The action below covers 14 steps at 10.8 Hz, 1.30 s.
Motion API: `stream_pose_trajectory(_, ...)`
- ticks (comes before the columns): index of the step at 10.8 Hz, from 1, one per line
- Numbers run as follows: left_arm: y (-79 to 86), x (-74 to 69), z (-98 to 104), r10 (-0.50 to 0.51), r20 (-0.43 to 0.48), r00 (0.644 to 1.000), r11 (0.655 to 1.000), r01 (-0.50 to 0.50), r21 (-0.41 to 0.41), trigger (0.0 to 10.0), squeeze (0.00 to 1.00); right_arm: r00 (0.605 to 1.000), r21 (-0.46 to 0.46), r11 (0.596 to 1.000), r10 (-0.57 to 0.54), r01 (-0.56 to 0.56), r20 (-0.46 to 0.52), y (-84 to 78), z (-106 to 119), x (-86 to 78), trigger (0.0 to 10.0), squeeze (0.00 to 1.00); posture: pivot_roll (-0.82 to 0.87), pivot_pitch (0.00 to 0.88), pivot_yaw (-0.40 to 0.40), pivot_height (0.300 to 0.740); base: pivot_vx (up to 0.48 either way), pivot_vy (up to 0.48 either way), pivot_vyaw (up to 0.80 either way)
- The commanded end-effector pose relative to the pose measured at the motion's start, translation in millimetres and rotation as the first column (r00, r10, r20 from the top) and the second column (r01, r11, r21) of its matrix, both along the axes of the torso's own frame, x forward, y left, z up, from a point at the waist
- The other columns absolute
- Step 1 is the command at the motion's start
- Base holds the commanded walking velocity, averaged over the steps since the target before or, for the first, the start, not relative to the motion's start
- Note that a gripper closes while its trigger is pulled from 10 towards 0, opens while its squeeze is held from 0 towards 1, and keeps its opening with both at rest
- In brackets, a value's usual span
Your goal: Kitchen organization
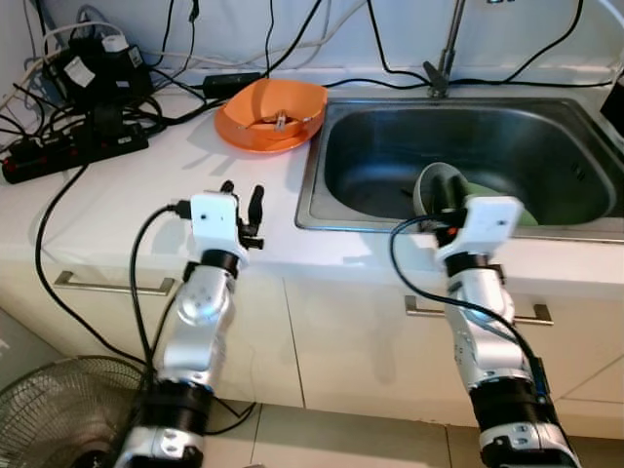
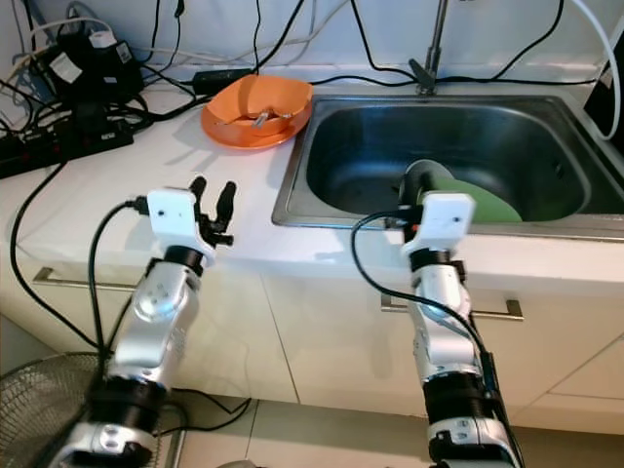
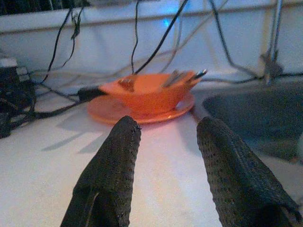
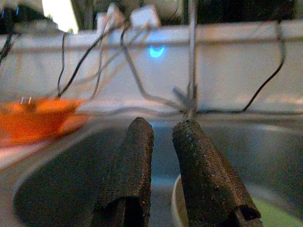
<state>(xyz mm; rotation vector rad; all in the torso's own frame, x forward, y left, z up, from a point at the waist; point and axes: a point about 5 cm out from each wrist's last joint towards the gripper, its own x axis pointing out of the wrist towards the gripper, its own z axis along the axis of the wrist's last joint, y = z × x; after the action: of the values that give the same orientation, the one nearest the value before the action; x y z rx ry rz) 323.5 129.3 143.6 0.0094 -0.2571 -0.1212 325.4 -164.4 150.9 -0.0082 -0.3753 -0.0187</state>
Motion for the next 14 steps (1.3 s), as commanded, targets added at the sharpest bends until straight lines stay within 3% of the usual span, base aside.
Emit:
stream_pose_trajectory(1,-0.6,-3.0,4.2,0.000,0.039,0.999,1.000,-0.001,0.019,10.0,0.00,0.998,0.012,1.000,-0.017,0.016,0.056,-1.0,7.2,-3.4,10.0,0.00,0.03,0.000,0.106,0.740,0.000,0.000,0.00)
stream_pose_trajectory(3,3.3,-2.2,7.1,0.029,0.083,0.996,0.999,-0.032,0.035,10.0,0.00,0.997,0.014,0.999,-0.039,0.038,0.072,-2.7,8.1,-4.7,10.0,0.00,0.03,0.000,0.102,0.740,0.000,0.000,0.00)
stream_pose_trajectory(6,7.0,1.9,8.6,0.055,0.079,0.995,0.998,-0.056,0.010,10.0,0.00,0.998,0.012,0.999,-0.037,0.037,0.056,0.5,6.4,-1.7,10.0,0.00,0.05,0.000,0.086,0.740,0.000,0.000,0.00)
stream_pose_trajectory(9,12.8,3.9,6.8,0.079,0.062,0.995,0.997,-0.080,0.004,10.0,0.00,0.999,0.023,0.999,-0.037,0.036,0.022,2.6,5.0,1.9,10.0,0.00,0.05,0.000,0.079,0.740,0.000,0.339,0.00)
stream_pose_trajectory(14,9.0,5.7,6.8,0.072,0.047,0.996,0.997,-0.072,0.005,10.0,0.00,0.999,0.013,0.999,-0.032,0.032,-0.025,9.1,-0.1,5.3,10.0,0.00,0.07,0.000,0.080,0.740,0.000,0.343,-0.09)
